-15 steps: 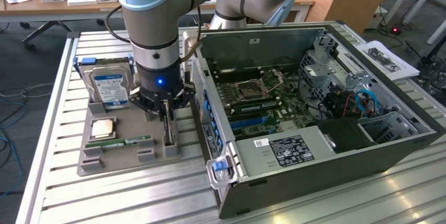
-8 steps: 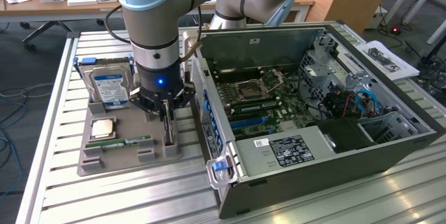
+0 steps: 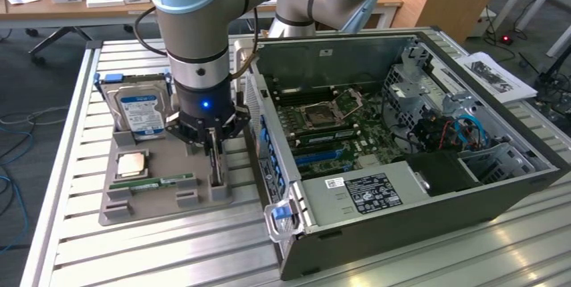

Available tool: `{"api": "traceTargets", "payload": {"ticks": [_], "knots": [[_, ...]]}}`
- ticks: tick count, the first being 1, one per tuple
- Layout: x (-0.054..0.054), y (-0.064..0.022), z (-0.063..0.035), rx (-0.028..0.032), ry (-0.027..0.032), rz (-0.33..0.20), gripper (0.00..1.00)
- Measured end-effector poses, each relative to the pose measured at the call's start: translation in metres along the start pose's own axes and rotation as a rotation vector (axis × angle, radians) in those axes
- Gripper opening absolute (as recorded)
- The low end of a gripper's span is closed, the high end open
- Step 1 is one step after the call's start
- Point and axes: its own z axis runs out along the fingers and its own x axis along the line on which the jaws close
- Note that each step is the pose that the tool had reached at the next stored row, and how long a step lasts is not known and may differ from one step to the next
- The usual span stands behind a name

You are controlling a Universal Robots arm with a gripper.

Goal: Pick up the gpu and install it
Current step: 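Pick up the gpu and move the gpu toward the slot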

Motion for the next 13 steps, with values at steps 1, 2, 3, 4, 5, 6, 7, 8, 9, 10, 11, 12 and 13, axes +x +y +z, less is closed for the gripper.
{"api": "traceTargets", "payload": {"ticks": [1,2,3,4,5,6,7,8,9,10,11,12,13], "knots": [[0.0,0.0,0.0,-0.0001,0.0,0.0,0.27],[0.0,0.0,0.0,0.0,0.0001,0.0,0.27],[0.0,0.0,0.0,-0.0001,0.0,0.0,0.27],[0.0,0.0,0.0,0.0,0.0,0.0,0.27],[0.0,0.0,0.0,0.0,0.0,0.0,0.27],[0.0,0.0,0.0,0.0,0.0,0.0,0.27],[0.0,0.0,-0.0001,-0.0002,-0.0001,0.0,0.27],[-0.0001,0.0001,-0.0005,-0.0004,-0.0003,0.0,0.27],[-0.0001,0.0001,-0.0014,-0.0003,-0.0002,0.0,0.27],[0.0,0.0001,-0.0025,0.0,0.0001,0.0,0.27],[-0.0001,0.0002,-0.0034,-0.0001,0.0,0.0,0.27],[-0.0001,0.0002,-0.0039,-0.0001,-0.0001,0.0,0.27],[-0.0001,0.0002,-0.0038,-0.0002,-0.0002,0.0,0.27]]}}
